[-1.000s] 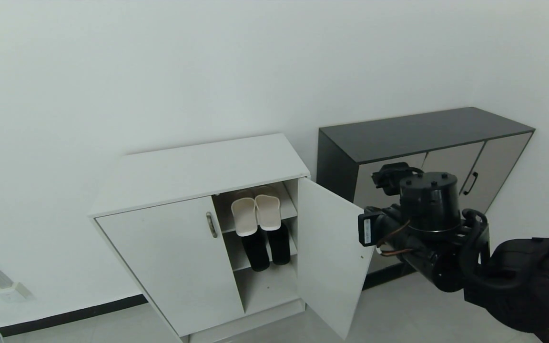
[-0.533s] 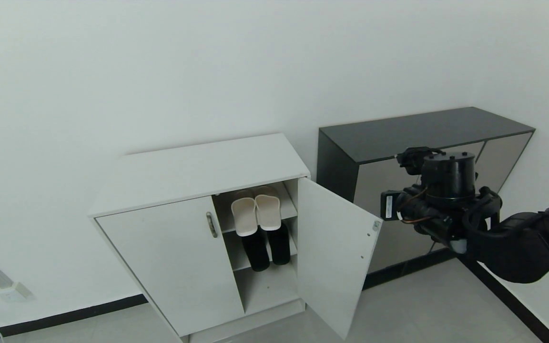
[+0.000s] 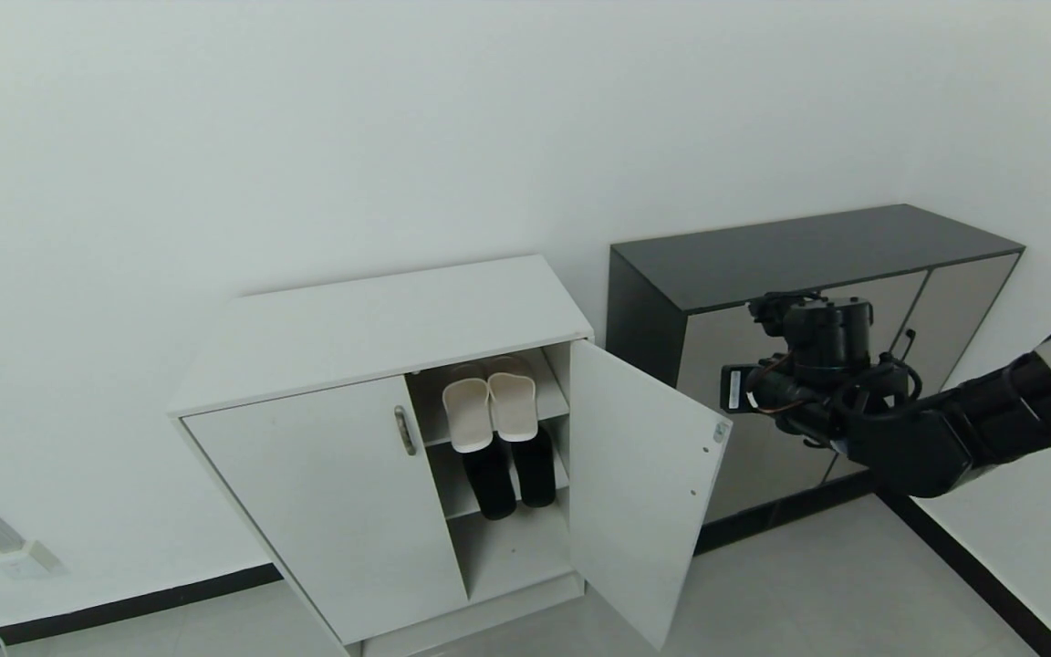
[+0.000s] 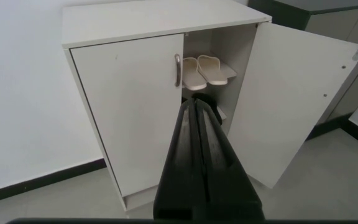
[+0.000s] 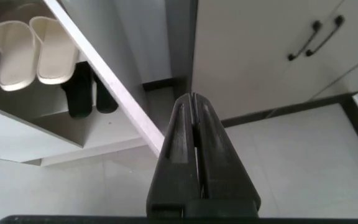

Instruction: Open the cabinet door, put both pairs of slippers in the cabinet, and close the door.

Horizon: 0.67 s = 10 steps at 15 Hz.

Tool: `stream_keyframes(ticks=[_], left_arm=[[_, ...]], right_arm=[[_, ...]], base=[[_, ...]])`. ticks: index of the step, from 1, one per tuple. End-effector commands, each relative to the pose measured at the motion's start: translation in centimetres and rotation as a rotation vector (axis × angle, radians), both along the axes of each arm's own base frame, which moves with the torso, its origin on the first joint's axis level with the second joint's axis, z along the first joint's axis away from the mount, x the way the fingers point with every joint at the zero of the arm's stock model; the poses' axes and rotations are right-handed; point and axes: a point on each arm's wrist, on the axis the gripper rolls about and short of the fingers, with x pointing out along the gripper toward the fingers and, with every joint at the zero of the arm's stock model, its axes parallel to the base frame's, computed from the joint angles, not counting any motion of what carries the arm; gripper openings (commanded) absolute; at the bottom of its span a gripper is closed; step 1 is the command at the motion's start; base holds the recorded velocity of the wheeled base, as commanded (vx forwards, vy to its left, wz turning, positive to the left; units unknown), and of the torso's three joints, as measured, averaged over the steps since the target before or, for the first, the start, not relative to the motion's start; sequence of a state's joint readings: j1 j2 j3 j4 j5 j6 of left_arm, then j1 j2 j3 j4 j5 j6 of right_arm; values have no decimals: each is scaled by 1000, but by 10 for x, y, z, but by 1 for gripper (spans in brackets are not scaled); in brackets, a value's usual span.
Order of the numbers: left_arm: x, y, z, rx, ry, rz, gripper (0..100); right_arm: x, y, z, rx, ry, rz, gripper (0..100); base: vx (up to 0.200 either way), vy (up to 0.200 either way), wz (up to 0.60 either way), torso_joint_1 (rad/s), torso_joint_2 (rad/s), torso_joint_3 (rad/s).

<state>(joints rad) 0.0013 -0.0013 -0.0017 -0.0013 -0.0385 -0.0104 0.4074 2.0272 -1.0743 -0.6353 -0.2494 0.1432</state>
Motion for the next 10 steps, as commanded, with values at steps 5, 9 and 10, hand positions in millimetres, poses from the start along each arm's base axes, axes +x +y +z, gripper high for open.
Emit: stream_keyframes(ticks=[5,9,10], left_arm=[[0,0,0,1,1,0,0],[0,0,0,0,1,0,0],[0,0,0,0,1,0,0]], right_arm=[[23,6,-26,12,40,25,0],[30,8,-39,5,60,25,0],[30,9,-39,5,60,25,0]], base=[[0,0,0,0,0,0],[0,0,0,0,0,0],[0,0,0,0,0,0]])
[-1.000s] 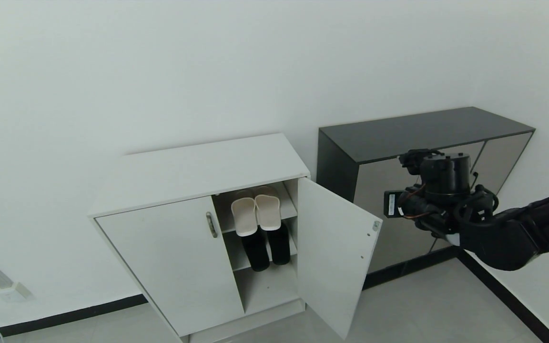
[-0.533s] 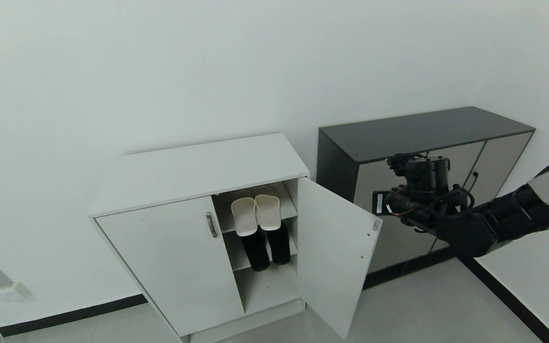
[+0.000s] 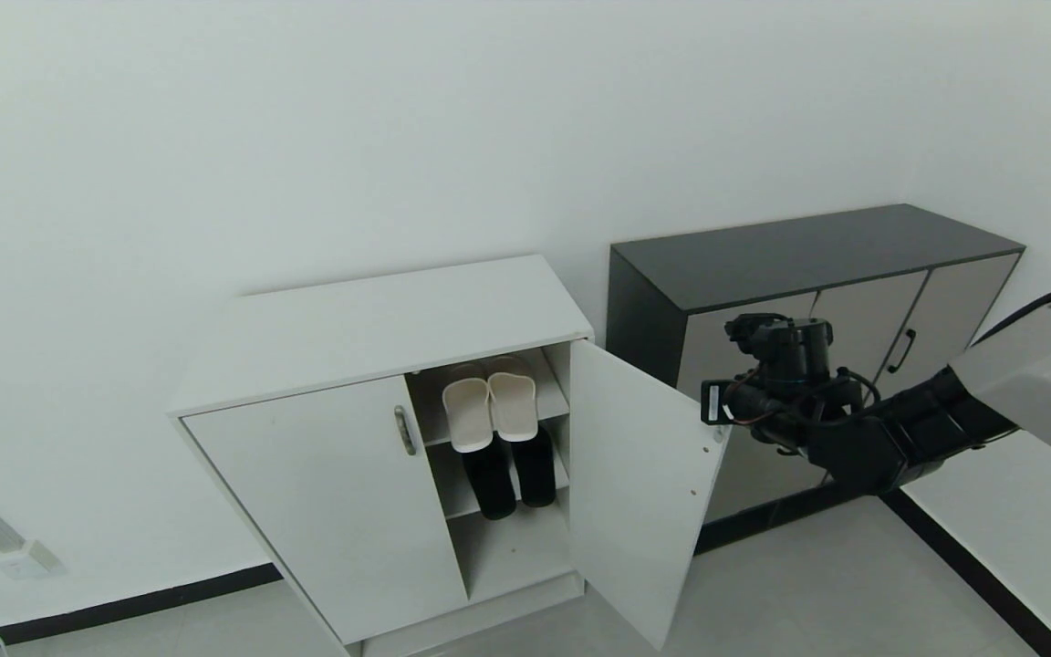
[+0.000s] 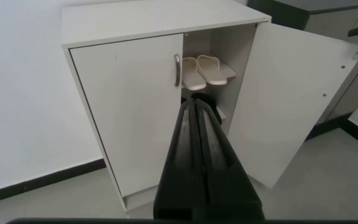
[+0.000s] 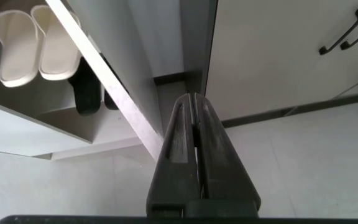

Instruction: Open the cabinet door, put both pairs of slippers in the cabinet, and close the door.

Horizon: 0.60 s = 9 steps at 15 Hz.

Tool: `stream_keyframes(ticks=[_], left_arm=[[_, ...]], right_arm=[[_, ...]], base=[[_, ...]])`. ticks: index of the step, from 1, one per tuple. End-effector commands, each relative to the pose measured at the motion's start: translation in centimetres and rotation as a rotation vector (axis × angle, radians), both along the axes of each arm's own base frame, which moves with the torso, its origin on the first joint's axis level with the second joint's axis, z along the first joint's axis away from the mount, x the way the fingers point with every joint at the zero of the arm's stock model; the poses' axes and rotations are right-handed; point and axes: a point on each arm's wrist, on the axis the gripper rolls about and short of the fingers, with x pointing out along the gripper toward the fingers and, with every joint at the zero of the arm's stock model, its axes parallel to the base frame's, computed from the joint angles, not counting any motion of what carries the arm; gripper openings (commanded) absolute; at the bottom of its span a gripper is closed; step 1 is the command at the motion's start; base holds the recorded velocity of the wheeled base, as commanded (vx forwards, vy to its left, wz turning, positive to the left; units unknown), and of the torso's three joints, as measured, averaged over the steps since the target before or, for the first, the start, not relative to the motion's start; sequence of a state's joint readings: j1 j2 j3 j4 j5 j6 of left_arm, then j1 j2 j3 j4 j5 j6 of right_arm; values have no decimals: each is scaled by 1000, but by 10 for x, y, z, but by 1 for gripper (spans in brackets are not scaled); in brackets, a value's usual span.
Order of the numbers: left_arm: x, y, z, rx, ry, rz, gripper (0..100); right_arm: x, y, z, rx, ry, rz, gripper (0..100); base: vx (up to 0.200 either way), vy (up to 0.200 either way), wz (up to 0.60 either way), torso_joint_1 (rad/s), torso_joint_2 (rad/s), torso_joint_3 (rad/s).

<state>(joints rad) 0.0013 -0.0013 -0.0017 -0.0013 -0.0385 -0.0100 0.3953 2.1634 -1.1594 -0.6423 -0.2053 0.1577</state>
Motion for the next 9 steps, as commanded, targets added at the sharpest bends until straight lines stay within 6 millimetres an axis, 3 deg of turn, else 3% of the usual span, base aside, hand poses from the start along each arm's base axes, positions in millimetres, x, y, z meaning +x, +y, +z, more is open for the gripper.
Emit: stream_keyframes(ticks=[1,9], left_arm=[[0,0,0,-1,1,0,0],[0,0,0,-1,1,-1,0]], right_arm=[[3,1,-8,-6,14,0,0],[-2,6,-8,-9,23,11,0]], base=[[0,0,0,0,0,0],[0,0,0,0,0,0]])
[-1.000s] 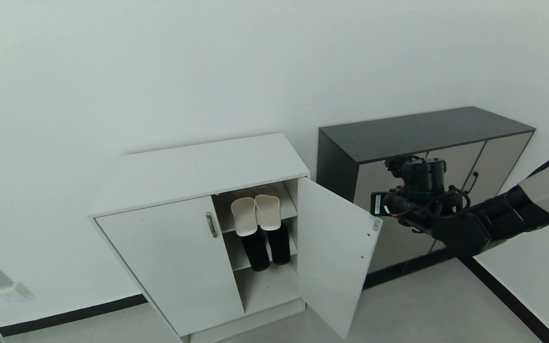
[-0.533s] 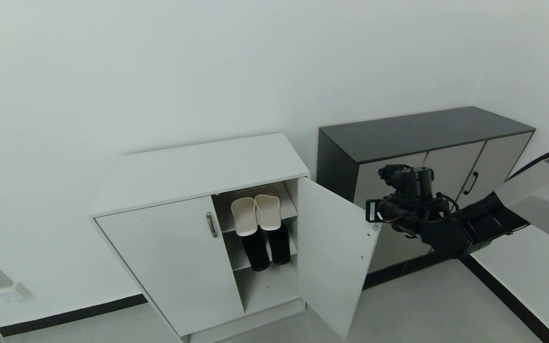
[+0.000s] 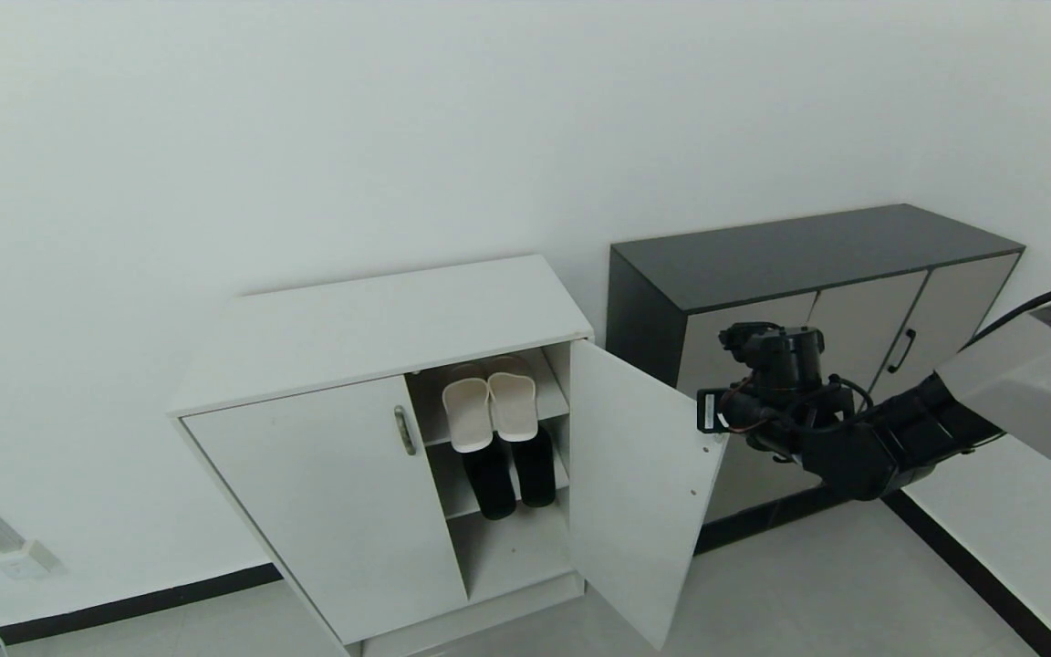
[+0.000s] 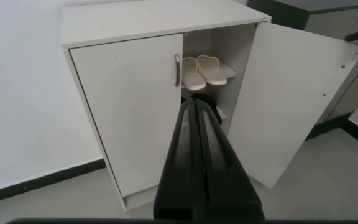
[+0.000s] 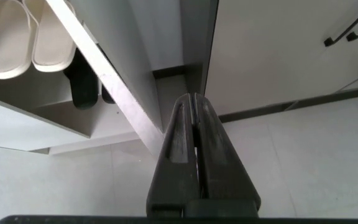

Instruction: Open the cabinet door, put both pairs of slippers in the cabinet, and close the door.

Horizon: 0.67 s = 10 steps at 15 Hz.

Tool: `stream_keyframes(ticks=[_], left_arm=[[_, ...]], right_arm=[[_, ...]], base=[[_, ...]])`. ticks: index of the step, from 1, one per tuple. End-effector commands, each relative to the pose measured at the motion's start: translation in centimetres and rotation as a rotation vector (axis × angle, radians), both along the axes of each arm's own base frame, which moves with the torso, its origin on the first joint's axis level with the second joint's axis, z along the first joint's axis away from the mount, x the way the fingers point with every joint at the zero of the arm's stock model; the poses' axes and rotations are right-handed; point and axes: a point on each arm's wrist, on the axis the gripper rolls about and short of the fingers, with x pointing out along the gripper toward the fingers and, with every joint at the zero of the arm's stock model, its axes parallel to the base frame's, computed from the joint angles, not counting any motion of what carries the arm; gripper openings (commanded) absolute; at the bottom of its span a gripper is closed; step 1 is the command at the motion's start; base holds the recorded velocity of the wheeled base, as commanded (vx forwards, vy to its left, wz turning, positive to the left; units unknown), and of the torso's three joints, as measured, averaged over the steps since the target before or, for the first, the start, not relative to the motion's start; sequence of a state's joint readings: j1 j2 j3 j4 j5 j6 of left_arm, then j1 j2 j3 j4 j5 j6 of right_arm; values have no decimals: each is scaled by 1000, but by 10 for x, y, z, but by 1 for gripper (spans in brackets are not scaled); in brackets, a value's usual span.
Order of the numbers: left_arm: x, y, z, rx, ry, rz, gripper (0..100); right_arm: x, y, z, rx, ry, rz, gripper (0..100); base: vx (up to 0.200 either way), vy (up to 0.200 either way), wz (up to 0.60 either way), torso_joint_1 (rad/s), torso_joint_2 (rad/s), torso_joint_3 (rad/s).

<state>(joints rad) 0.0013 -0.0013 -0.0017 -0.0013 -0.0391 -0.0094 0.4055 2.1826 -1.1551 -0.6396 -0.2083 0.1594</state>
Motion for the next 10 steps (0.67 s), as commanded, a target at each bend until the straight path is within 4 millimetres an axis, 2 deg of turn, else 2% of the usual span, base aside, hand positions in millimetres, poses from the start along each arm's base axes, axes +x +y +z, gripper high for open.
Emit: stream_keyframes(ticks=[1,6,10], left_arm=[[0,0,0,0,1,0,0],[0,0,0,0,1,0,0],[0,0,0,-1,1,0,0]], right_arm=[[-3,5,1,0,-2,10,0],[-32,24,9,-4,8,82,0],[-71,55,9,15,41,184,0]], base=[[0,0,0,0,0,0],[0,0,0,0,0,0],[0,0,0,0,0,0]])
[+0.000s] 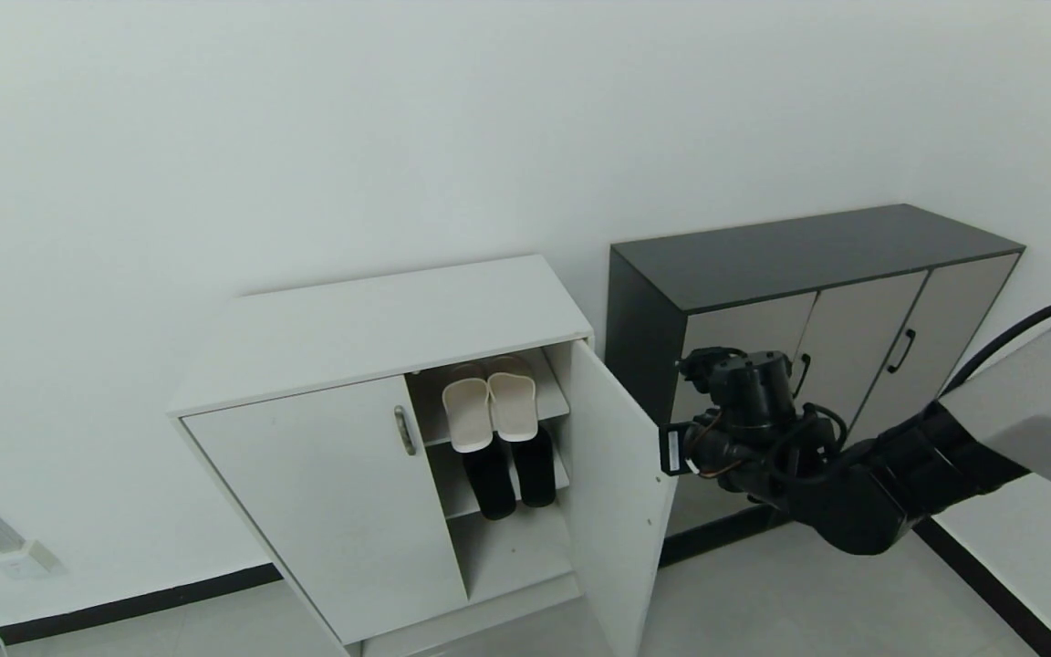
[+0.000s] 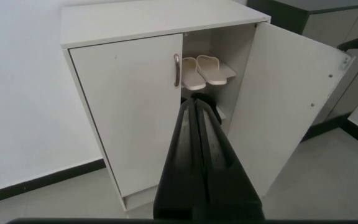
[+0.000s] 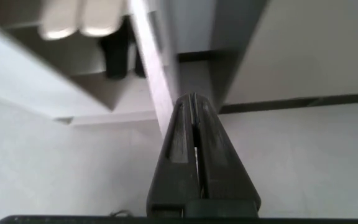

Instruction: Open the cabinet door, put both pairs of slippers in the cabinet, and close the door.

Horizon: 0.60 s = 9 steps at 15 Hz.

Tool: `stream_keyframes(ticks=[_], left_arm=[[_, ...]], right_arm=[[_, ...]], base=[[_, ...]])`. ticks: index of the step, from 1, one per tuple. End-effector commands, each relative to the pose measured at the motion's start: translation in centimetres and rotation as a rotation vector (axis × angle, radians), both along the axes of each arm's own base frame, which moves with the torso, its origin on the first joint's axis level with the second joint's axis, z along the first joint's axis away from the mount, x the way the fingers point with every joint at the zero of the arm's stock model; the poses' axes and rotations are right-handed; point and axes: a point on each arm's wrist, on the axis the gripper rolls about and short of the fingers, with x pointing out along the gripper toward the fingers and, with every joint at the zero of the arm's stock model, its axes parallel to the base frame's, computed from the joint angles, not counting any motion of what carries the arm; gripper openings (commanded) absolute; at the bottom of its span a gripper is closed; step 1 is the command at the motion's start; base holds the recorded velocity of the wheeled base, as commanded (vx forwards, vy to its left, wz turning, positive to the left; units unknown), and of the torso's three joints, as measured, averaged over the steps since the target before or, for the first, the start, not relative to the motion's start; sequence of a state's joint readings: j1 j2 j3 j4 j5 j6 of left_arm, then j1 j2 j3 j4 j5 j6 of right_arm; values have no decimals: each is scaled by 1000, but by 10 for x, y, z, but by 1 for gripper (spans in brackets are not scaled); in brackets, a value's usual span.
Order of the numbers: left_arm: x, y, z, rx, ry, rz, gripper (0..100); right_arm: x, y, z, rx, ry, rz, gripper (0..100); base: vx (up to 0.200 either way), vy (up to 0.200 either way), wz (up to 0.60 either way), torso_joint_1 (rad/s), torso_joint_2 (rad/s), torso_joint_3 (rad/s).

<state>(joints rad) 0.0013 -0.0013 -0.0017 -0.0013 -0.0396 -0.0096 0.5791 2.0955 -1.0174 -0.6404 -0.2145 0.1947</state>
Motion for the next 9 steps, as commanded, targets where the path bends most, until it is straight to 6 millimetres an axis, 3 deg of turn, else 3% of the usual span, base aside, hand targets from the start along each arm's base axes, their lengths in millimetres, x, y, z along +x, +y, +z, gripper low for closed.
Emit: stream_keyframes(ticks=[1,9], left_arm=[[0,0,0,0,1,0,0],[0,0,0,-1,1,0,0]], right_arm=[[-18,12,6,8,-3,47,0],[-46,19,14,14,-22,116,0]], base=[[0,0,0,0,0,0],[0,0,0,0,0,0]])
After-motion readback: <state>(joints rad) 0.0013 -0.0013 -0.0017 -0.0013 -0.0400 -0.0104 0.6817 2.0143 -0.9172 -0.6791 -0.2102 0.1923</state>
